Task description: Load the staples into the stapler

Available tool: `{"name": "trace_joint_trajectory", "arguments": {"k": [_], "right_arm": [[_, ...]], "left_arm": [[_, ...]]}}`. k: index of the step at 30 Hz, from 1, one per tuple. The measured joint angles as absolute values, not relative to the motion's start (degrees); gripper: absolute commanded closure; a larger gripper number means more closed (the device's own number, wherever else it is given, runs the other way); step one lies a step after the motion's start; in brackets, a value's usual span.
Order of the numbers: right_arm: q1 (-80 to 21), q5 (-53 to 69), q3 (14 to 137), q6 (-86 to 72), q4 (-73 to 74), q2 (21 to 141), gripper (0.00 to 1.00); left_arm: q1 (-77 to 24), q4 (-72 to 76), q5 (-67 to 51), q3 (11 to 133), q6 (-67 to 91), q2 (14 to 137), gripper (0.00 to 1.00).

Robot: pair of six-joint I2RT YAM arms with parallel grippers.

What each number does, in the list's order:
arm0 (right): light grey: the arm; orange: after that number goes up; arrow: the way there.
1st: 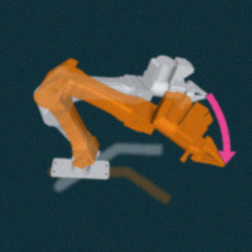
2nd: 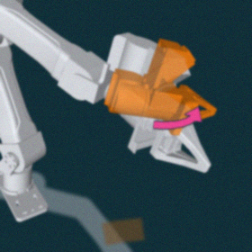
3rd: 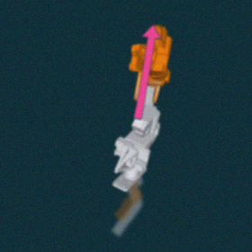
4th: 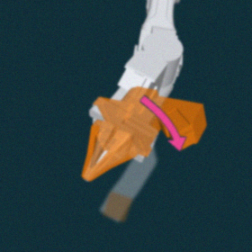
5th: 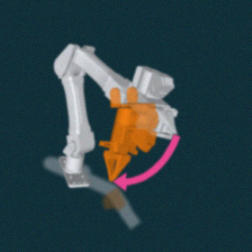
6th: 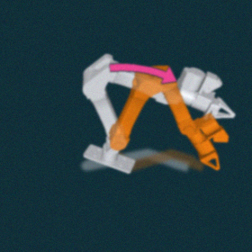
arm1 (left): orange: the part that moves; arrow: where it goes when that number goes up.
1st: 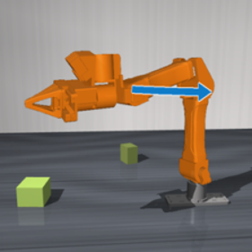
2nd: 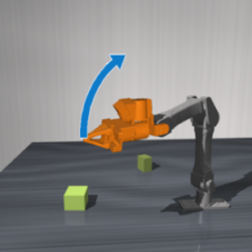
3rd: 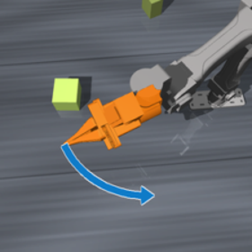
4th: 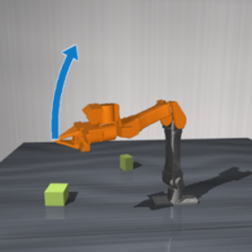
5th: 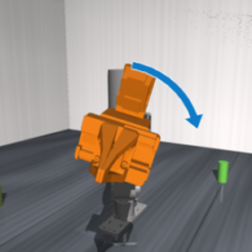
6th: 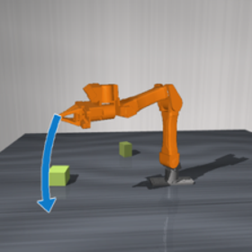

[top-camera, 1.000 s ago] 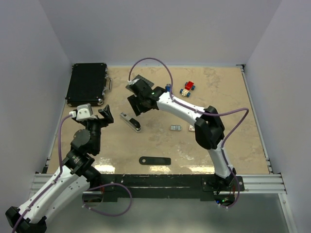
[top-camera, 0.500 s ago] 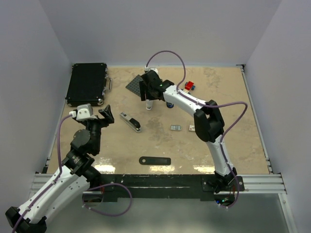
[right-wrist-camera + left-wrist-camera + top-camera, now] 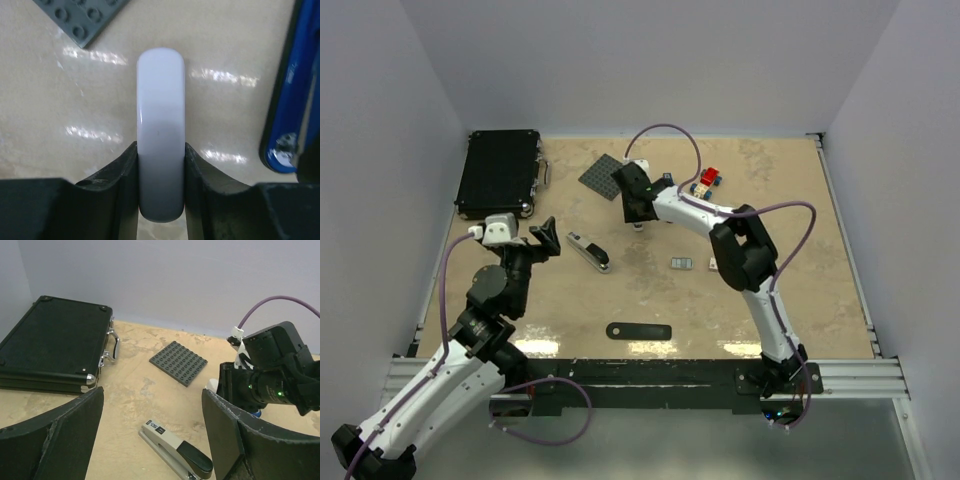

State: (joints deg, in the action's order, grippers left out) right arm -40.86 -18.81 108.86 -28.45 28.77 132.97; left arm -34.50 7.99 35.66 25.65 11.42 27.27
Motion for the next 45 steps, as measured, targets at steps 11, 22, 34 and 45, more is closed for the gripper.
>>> {"name": "trace_joint_trajectory", "arguments": {"k": [11,22,34,45], "right_arm": [[-43.2,-7.7,75.0,-10.2,23.6,102.3,0.87],[-54.0,1.3,56.1,-4.3,16.7,97.0,0.56],[-51.2,2.1,49.3,-7.0,13.7,83.9,0.08],[-37.0,-15.9,42.0,-25.2,13.3,62.9,0.01]], "left_arm": [[-34.2,9.1,17.6,25.6,5.2,31.2,0.05],[-34.1,8.3,-11.5,25.6,-8.4,36.3,0.00],[-34.2,-0.2,-29.6,29.9,-21.3,48.2,0.00],[-42.2,-8.4,-33.0,42.9,-31.0,71.1,0.11]]}}
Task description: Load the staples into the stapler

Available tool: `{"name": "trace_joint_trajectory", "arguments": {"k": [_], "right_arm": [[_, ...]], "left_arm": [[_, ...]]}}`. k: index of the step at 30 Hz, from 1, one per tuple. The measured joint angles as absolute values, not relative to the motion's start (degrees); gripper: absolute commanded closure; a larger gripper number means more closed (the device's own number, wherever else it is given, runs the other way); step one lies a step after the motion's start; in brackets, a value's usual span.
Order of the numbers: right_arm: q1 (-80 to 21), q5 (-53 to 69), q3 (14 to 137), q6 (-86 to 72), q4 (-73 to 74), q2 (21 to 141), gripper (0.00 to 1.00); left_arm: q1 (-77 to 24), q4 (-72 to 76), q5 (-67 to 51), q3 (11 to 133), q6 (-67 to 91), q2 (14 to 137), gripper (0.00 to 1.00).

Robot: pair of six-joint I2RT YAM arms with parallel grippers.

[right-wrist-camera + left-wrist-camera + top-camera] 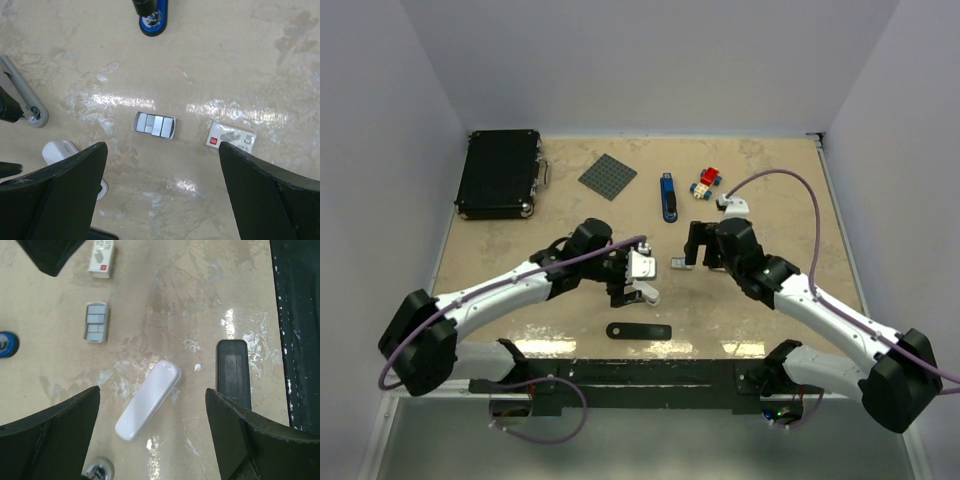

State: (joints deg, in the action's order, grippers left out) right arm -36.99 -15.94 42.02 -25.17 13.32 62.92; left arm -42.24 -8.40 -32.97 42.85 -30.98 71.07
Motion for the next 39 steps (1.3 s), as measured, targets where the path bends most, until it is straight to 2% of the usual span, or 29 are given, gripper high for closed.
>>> {"name": "trace_joint_trajectory", "arguments": {"k": [7,12,21,24,25,27,28,29,30,31,35,39], "right_arm": [[-37.0,-21.6,33.0,-38.2,12.0,51.5,0.02],[-37.0,-23.0,28.9,-42.7,11.6,46.3,0.02],[-37.0,-23.6,28.4,-44.8,11.4,44.4,0.02],[-37.0,-23.5,27.7,-45.1,11.2,44.1,0.02],[-37.0,-23.5,27.6,-45.1,11.3,44.1,0.02],[-37.0,-23.4,27.6,-45.1,11.1,44.1,0.02],[-37.0,-23.3,27.6,-45.1,11.0,44.1,0.02],[-37.0,-23.1,27.6,-45.0,10.8,44.1,0.03],[-37.0,-22.8,27.6,-44.9,10.6,44.2,0.03],[-37.0,-22.3,27.6,-44.3,10.0,44.2,0.04],[-37.0,-18.8,27.6,-40.7,6.9,44.6,0.04],[-37.0,-12.0,27.6,-33.2,2.2,45.1,0.02]], "left_arm": [[-45.8,-12.5,-32.8,49.9,-36.5,81.5,0.28],[-46.8,-18.2,-32.3,56.9,-41.9,89.4,0.31],[-48.7,-24.8,-30.7,59.9,-46.9,96.2,0.36],[-49.4,-25.2,-30.1,59.9,-47.6,97.2,0.46],[-49.6,-25.2,-30.0,60.0,-47.6,97.3,0.55],[-49.7,-24.9,-29.7,60.0,-47.8,97.6,0.67],[-49.7,-24.9,-29.6,60.1,-47.8,97.6,0.79],[-49.8,-24.7,-29.5,60.2,-48.1,97.6,0.86],[-49.8,-24.8,-29.4,60.2,-48.1,97.6,0.97],[-49.8,-24.7,-29.3,60.2,-48.2,97.6,1.00],[-49.8,-23.6,-29.1,59.5,-47.4,96.6,1.00],[-47.6,-18.7,-30.9,54.1,-43.0,90.2,1.00]]}}
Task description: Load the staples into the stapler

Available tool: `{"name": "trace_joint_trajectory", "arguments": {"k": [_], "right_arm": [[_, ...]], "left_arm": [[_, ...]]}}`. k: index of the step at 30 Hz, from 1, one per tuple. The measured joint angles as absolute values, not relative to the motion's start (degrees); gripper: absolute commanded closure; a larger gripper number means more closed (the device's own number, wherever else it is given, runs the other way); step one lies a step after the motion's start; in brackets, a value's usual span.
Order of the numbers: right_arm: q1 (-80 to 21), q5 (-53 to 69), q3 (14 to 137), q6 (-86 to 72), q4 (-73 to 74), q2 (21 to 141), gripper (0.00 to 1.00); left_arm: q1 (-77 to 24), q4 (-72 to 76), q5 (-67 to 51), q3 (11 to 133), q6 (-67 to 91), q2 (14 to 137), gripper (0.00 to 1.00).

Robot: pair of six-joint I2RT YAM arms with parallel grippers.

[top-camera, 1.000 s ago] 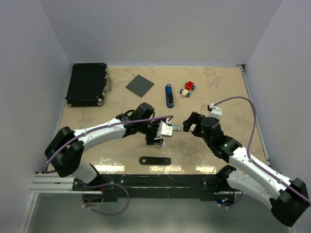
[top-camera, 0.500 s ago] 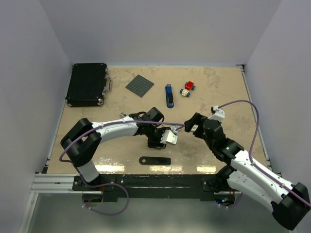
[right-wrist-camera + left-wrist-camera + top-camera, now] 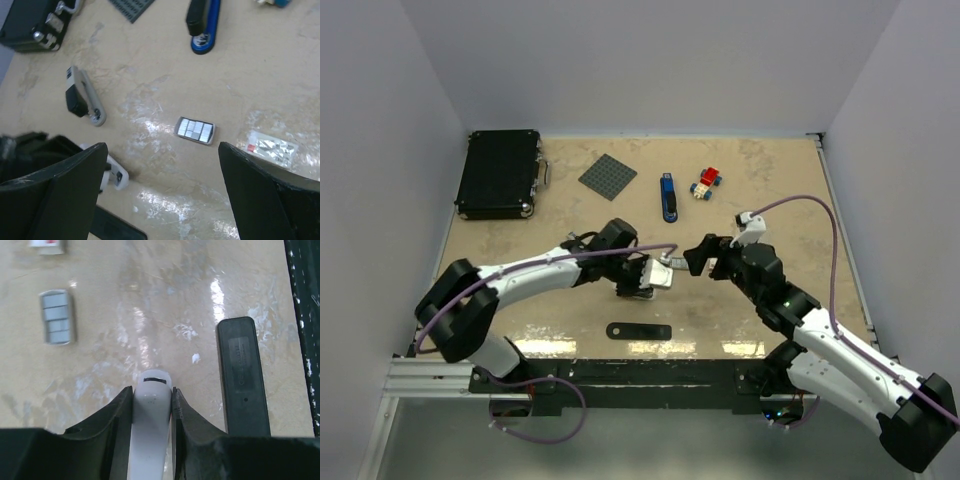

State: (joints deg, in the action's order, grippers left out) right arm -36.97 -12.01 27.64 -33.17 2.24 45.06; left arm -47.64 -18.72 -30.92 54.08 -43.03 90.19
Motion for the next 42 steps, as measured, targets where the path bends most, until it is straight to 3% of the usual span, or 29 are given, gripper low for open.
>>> {"name": "trace_joint_trajectory", "arguments": {"k": [8,17,20,26,31,36,39,40,41,42], "right_arm": [[-36.9,7.0,27.7,-16.2,-8.1,44.9,0.02],[-36.9,32.9,34.3,-2.5,-15.6,53.2,0.03],[-36.9,37.7,36.7,-0.5,-16.8,56.2,0.07],[-37.0,45.9,41.1,1.2,-18.7,60.3,0.25],[-37.0,49.5,43.1,1.1,-19.1,61.3,0.32],[-37.0,51.0,43.3,0.1,-19.7,61.8,0.49],[-37.0,51.7,43.6,-0.5,-19.8,62.2,0.73],[-37.0,51.8,43.8,-0.7,-19.7,62.3,0.89],[-37.0,51.9,43.9,-0.8,-19.7,62.5,0.99],[-36.9,51.7,43.9,-1.2,-19.6,62.5,1.00]], "left_arm": [[-33.7,5.1,-37.3,37.6,-21.3,66.4,1.00],[-31.5,28.0,-40.4,28.6,1.0,51.5,1.00],[-31.5,33.3,-42.1,28.5,6.6,51.0,1.00],[-31.5,41.3,-45.5,28.5,15.6,51.9,1.00],[-31.5,43.0,-46.6,28.4,17.8,51.9,1.00],[-31.5,43.1,-47.4,28.4,18.0,52.1,1.00],[-31.5,43.2,-47.8,28.4,18.3,52.7,1.00],[-31.5,43.2,-47.8,28.4,18.5,52.7,1.00],[-31.5,43.2,-47.8,28.4,18.5,52.7,1.00],[-31.5,43.3,-47.8,28.5,18.7,52.7,1.00]]}}
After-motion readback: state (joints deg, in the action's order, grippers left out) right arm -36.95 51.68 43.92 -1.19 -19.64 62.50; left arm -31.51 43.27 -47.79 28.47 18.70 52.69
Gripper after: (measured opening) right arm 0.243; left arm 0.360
